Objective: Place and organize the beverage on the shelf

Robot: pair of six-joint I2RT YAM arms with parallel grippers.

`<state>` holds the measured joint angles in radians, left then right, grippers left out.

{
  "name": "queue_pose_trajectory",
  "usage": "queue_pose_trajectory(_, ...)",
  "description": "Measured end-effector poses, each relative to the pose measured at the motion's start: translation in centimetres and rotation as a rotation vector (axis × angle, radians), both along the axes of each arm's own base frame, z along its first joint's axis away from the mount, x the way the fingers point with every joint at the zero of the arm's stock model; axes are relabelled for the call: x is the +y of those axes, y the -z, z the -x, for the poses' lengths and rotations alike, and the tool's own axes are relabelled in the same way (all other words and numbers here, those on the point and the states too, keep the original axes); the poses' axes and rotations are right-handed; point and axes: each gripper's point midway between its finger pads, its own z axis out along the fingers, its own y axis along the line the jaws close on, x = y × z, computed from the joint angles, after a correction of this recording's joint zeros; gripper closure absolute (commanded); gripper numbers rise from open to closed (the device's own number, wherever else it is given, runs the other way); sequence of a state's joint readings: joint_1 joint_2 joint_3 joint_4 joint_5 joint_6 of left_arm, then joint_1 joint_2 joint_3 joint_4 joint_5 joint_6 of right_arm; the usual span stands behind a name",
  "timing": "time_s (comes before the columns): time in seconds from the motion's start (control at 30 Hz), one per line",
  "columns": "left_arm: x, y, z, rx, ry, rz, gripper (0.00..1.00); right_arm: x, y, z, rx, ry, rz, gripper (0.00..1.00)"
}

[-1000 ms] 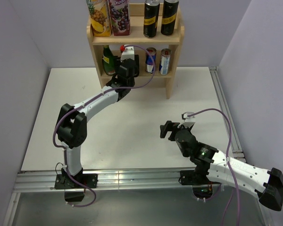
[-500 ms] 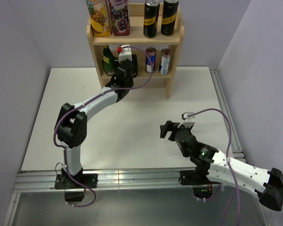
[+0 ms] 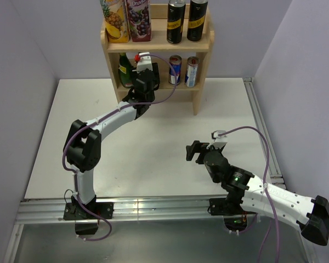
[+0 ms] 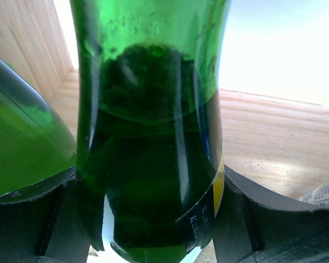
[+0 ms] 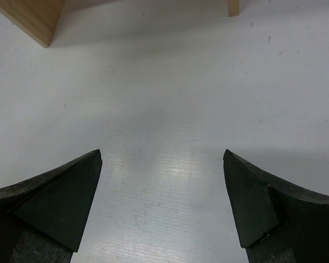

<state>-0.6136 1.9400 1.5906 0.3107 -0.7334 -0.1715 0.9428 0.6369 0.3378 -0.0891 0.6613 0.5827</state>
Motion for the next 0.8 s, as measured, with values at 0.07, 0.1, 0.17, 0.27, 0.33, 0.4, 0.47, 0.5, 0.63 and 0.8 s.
queue_pose_trajectory(0.07,0.07,-0.05,-0.01,-0.003,-0.005,0.004,0.54,0.00,-0.03,0.00,-0.001,0.000,-0.001,0.02)
queue_pose_trajectory(0.1,0.09,-0.01,-0.03,-0.003,-0.007,0.005,0.54,0.00,-0.04,0.00,-0.001,0.000,-0.001,0.02)
queue_pose_trajectory(0.17,0.18,-0.03,-0.06,-0.006,-0.015,0.011,0.55,-0.02,-0.02,0.01,-0.001,0.000,-0.002,0.02)
queue_pose_trajectory(0.27,0.29,-0.04,-0.11,-0.011,-0.026,0.020,0.55,-0.04,0.02,0.03,-0.001,0.000,-0.002,0.02)
queue_pose_trajectory(0.33,0.33,-0.02,-0.14,-0.014,-0.032,0.025,0.52,-0.04,0.01,0.03,-0.002,0.000,-0.002,0.02)
queue_pose_trajectory(0.4,0.37,0.05,-0.20,-0.016,-0.038,0.029,0.48,-0.04,0.01,0.03,-0.002,0.000,-0.002,0.02)
queue_pose_trajectory(0.47,0.44,0.03,-0.31,-0.021,-0.047,0.032,0.41,-0.04,-0.01,0.03,-0.002,0.000,-0.003,0.02)
queue_pose_trajectory(0.5,0.46,0.03,-0.36,-0.023,-0.051,0.034,0.38,-0.04,-0.01,0.03,-0.002,0.000,-0.003,0.02)
queue_pose_trajectory(0.63,0.47,0.04,-0.42,-0.026,-0.057,0.036,0.15,-0.04,-0.01,0.03,-0.002,0.000,-0.003,0.02)
queue_pose_trajectory(0.8,0.13,0.90,-0.99,-0.022,-0.061,0.047,0.07,-0.04,-0.02,0.04,-0.002,0.000,-0.003,0.02)
